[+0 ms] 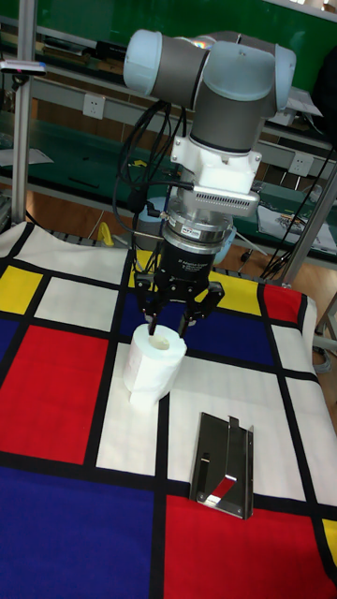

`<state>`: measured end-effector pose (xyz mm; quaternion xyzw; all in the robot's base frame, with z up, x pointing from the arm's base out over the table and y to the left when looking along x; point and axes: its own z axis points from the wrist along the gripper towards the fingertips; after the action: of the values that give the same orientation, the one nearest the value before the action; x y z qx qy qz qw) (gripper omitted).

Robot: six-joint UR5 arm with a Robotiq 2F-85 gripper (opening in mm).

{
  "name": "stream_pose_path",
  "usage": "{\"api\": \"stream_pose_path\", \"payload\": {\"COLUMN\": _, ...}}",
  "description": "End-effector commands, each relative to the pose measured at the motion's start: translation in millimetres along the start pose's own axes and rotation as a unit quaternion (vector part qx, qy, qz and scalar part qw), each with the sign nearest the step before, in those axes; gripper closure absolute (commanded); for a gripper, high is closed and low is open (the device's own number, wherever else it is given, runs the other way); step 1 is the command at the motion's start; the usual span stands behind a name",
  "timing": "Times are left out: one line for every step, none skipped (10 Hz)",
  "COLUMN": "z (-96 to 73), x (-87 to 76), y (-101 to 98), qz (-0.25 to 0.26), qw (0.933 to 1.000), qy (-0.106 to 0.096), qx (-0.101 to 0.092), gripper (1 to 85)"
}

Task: Put the toilet paper on its holder

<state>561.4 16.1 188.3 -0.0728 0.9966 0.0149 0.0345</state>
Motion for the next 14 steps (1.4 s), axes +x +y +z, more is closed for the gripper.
{"api": "stream_pose_path", "payload": {"z": -0.7, "x": -7.5, "y": 7.5, "qz": -0.022, "qw": 0.9997, "qy": -0.013, "qx": -0.008, "gripper": 61.0}}
{"api": "stream_pose_path", "payload": {"z": -0.6, "x": -7.1, "y": 6.9, "qz": -0.021, "qw": 0.9997, "qy": -0.012, "qx": -0.006, "gripper": 61.0}}
{"api": "stream_pose_path", "payload": {"z": -0.5, "x": -6.6, "y": 6.7, "qz": -0.019, "qw": 0.9997, "qy": -0.011, "qx": -0.006, "gripper": 61.0}}
{"api": "stream_pose_path", "payload": {"z": -0.6, "x": -6.6, "y": 6.9, "qz": -0.019, "qw": 0.9997, "qy": -0.012, "qx": -0.007, "gripper": 61.0}}
{"api": "stream_pose_path", "payload": {"z": -0.3, "x": -7.2, "y": 8.0, "qz": -0.018, "qw": 0.9997, "qy": -0.013, "qx": -0.009, "gripper": 61.0}}
{"api": "stream_pose_path", "payload": {"z": -0.2, "x": -4.2, "y": 9.4, "qz": -0.017, "qw": 0.9998, "qy": -0.007, "qx": -0.011, "gripper": 58.3}}
{"api": "stream_pose_path", "payload": {"z": -0.3, "x": -3.0, "y": 12.9, "qz": -0.022, "qw": 0.9996, "qy": -0.005, "qx": -0.018, "gripper": 48.7}}
{"api": "stream_pose_path", "payload": {"z": -0.6, "x": -2.5, "y": 21.0, "qz": -0.029, "qw": 0.9991, "qy": -0.004, "qx": -0.032, "gripper": 35.7}}
{"api": "stream_pose_path", "payload": {"z": -0.4, "x": -3.5, "y": 23.4, "qz": -0.031, "qw": 0.9989, "qy": -0.006, "qx": -0.035, "gripper": 32.0}}
{"api": "stream_pose_path", "payload": {"z": 0.2, "x": -3.5, "y": 23.8, "qz": -0.031, "qw": 0.9989, "qy": -0.006, "qx": -0.034, "gripper": 30.7}}
{"api": "stream_pose_path", "payload": {"z": 0.5, "x": -3.0, "y": 24.2, "qz": -0.031, "qw": 0.9989, "qy": -0.005, "qx": -0.034, "gripper": 30.0}}
{"api": "stream_pose_path", "payload": {"z": 0.5, "x": -3.0, "y": 26.0, "qz": -0.031, "qw": 0.9988, "qy": -0.006, "qx": -0.036, "gripper": 29.3}}
{"api": "stream_pose_path", "payload": {"z": 1.0, "x": -1.4, "y": 27.8, "qz": -0.032, "qw": 0.9988, "qy": -0.005, "qx": -0.036, "gripper": 29.3}}
{"api": "stream_pose_path", "payload": {"z": 2.0, "x": 1.3, "y": 28.3, "qz": -0.035, "qw": 0.9987, "qy": -0.007, "qx": -0.036, "gripper": 29.3}}
